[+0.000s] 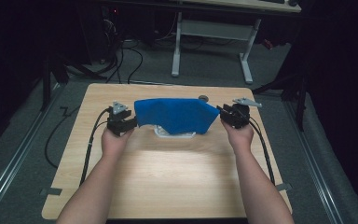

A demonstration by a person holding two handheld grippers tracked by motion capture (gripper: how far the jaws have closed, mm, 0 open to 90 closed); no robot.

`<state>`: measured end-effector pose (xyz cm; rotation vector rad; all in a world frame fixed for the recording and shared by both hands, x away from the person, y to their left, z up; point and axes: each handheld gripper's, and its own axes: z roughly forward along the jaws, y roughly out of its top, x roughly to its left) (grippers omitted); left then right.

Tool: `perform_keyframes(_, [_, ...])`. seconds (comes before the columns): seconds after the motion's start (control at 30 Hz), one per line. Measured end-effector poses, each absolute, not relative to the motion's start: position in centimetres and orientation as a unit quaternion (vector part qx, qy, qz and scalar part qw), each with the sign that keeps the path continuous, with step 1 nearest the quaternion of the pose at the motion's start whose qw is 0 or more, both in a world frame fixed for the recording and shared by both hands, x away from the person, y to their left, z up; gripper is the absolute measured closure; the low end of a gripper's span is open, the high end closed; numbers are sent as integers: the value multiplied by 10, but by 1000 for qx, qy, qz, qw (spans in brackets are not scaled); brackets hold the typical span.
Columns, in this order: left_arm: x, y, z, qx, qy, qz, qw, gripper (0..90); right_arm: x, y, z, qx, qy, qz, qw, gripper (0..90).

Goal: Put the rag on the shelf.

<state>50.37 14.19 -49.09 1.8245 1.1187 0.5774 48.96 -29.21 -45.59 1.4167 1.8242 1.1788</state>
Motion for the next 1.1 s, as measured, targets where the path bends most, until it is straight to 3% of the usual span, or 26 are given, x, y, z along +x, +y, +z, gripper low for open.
perform_keyframes(0.27, [496,152,-500,734,462,234,439,534,471,-303,-478,527,679,434,270,702])
perform_keyframes(0.67, [467,155,-513,738,460,238,434,536,438,-301,-489,509,696,419,285,704])
perform_keyframes(1.1, [407,151,-514,762,440,220,422,526,384,-297,-498,489,700,420,307,680])
